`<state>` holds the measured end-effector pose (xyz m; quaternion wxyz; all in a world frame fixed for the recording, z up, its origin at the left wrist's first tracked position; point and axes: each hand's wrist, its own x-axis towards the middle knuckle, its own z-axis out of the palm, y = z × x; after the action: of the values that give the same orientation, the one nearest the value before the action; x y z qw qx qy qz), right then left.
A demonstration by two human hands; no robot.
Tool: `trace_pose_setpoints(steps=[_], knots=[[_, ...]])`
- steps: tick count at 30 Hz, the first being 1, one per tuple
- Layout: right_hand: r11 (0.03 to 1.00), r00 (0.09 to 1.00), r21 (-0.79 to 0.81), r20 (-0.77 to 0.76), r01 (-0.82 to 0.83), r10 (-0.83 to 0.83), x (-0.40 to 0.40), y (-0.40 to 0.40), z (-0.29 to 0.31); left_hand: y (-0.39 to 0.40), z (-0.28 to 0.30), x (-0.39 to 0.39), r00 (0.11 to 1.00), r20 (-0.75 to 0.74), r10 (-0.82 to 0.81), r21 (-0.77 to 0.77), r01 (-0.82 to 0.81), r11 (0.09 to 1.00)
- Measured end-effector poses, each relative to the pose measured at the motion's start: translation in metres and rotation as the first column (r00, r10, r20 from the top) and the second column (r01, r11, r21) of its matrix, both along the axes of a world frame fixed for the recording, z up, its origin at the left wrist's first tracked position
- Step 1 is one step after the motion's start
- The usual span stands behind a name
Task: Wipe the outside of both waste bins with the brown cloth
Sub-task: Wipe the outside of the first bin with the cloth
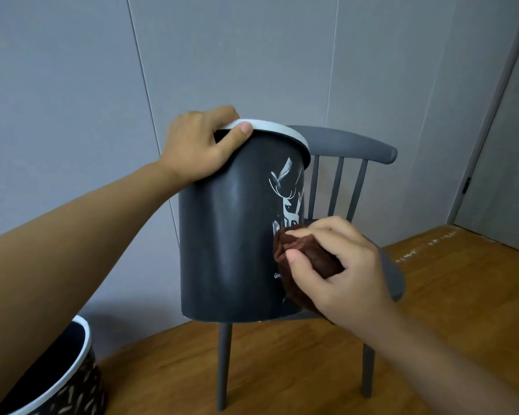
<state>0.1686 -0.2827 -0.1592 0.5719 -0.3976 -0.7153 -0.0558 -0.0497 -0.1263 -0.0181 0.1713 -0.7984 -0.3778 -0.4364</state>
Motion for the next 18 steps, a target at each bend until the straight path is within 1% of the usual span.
trace_pose_setpoints(steps=[1, 3, 5, 7, 9, 12, 14, 15, 16, 18], knots=[[0.999, 1.0, 0.042, 0.017, 0.017, -0.018, -0.008, 0.002, 0.0, -0.002, 0.001, 0.0, 1.0, -0.01, -0.015, -0.021, 0.015, 1.0], [0.993, 0.993, 0.107, 0.098, 0.055, -0.065, -0.023, 0.006, -0.002, -0.006, 0.004, -0.002, 0.998, -0.029, -0.048, -0.073, 0.046, 0.996], [0.989, 0.981, 0.128, 0.171, 0.073, -0.094, -0.031, 0.008, -0.006, -0.013, 0.012, -0.002, 0.996, -0.039, -0.08, -0.151, 0.073, 0.986], [0.988, 0.975, 0.143, 0.201, 0.064, -0.093, -0.035, 0.009, -0.008, -0.019, 0.025, -0.002, 0.994, -0.081, -0.073, -0.218, 0.054, 0.974], [0.988, 0.968, 0.147, 0.239, 0.039, -0.074, -0.036, 0.009, -0.008, -0.025, 0.038, 0.001, 0.986, -0.159, -0.055, -0.196, 0.023, 0.98], [0.991, 0.956, 0.131, 0.288, 0.006, -0.044, -0.039, 0.008, -0.009, -0.024, 0.041, 0.013, 0.973, -0.223, -0.064, -0.158, 0.028, 0.987], [0.992, 0.962, 0.122, 0.271, -0.01, -0.023, -0.039, 0.007, -0.009, -0.019, 0.031, 0.022, 0.965, -0.264, 0.002, -0.056, -0.017, 0.998], [0.993, 0.971, 0.115, 0.239, -0.021, -0.007, -0.039, 0.007, -0.007, -0.017, 0.026, 0.026, 0.969, -0.244, 0.031, -0.004, -0.033, 0.999], [0.994, 0.983, 0.104, 0.184, -0.031, 0.012, -0.037, 0.007, -0.003, -0.015, 0.023, 0.028, 0.979, -0.201, 0.043, 0.035, -0.037, 0.999], [0.996, 0.999, 0.084, 0.03, -0.026, 0.023, -0.027, 0.006, 0.011, -0.013, 0.019, 0.03, 0.992, -0.115, 0.048, 0.061, -0.041, 0.997]])
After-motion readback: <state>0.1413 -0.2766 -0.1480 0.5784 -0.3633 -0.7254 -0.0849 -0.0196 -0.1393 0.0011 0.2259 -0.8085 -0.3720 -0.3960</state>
